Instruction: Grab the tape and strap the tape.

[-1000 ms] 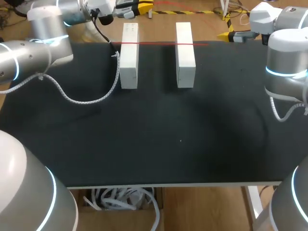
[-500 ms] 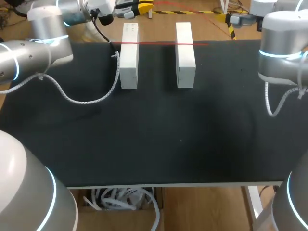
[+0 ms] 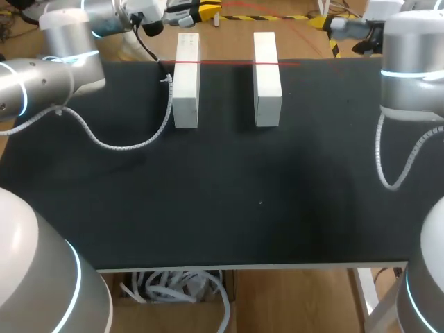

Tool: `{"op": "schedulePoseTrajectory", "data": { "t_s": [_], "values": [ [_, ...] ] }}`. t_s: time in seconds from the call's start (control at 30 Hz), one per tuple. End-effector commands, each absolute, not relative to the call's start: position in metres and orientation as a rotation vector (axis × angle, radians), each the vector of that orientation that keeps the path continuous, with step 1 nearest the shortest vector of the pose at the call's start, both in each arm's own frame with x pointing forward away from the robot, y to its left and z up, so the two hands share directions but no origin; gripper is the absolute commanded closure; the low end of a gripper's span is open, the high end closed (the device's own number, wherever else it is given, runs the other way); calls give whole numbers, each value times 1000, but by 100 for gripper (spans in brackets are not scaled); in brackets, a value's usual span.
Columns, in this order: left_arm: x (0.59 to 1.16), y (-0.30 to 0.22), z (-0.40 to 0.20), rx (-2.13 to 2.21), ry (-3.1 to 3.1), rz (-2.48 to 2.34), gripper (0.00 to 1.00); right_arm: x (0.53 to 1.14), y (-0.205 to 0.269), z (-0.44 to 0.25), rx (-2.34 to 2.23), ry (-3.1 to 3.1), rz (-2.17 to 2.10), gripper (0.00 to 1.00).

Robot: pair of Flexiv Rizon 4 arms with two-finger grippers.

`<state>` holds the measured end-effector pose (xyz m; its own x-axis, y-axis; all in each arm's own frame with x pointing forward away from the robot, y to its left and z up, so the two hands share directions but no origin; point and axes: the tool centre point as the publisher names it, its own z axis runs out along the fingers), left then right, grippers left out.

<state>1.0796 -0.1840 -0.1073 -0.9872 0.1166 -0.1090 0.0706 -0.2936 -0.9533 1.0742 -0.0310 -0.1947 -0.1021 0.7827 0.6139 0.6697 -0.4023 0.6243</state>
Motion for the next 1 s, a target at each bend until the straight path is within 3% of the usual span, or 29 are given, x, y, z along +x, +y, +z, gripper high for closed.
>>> {"op": "schedulePoseTrajectory", "data": {
  "t_s": [0.03,0.23,0.47,0.73,1.0],
  "values": [
    [1080,-184,-107,-246,-1850,2490,100,1074,-33,-188,2161,1798,1436,0],
    [1080,-184,-107,-246,-1850,2490,100,1074,-33,-188,2161,1798,1436,0],
    [1080,-184,-107,-246,-1850,2490,100,1057,-17,-182,2740,1427,1429,0],
    [1080,-184,-107,-246,-1850,2490,100,1065,-22,-186,2895,818,1923,0],
    [1080,-184,-107,-246,-1850,2490,100,1069,-25,-190,2803,726,2191,0]
  ]
}}
